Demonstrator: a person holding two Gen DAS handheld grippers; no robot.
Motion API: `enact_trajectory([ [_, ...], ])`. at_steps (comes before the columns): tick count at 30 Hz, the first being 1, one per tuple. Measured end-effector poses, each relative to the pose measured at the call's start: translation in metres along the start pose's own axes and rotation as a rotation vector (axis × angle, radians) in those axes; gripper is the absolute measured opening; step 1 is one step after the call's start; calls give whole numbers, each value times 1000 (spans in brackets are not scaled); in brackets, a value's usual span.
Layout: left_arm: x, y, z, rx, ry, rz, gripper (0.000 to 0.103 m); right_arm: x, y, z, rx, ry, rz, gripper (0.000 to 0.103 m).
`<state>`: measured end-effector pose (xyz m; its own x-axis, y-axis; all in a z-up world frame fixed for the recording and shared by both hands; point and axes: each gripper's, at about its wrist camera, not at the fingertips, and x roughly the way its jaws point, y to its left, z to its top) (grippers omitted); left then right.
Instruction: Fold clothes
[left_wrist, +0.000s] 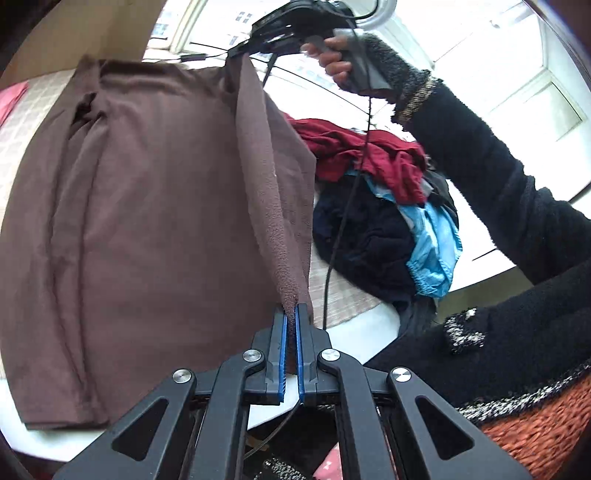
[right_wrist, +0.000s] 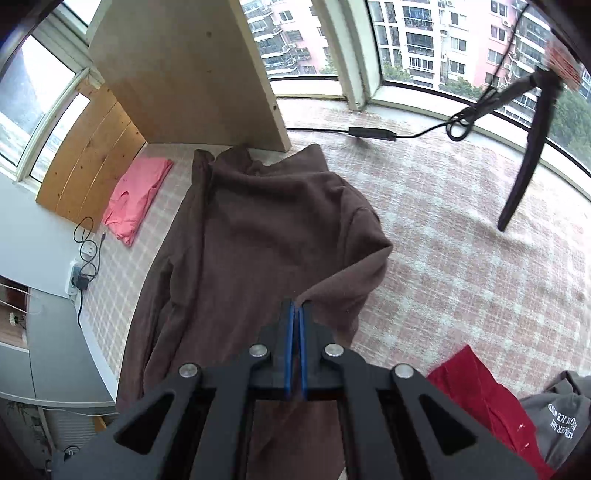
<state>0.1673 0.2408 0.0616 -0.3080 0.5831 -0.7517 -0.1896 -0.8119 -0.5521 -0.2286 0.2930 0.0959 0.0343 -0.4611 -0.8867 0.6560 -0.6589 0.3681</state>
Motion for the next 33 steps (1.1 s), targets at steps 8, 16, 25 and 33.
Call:
enact_trajectory([
  [8, 10, 80, -40, -189, 63, 145, 4, -1, 12, -28, -81, -47, -105, 28],
  [16, -25, 66, -15, -50, 112, 255, 14, 6, -44, -120, -59, -27, -153, 28],
  [25, 69, -6, 61, 238, 188, 300, 25, 42, -29, -120, -149, 24, -140, 30],
  [33, 154, -24, 117, 412, 178, 503, 21, 41, -27, -104, -152, 7, -78, 32],
])
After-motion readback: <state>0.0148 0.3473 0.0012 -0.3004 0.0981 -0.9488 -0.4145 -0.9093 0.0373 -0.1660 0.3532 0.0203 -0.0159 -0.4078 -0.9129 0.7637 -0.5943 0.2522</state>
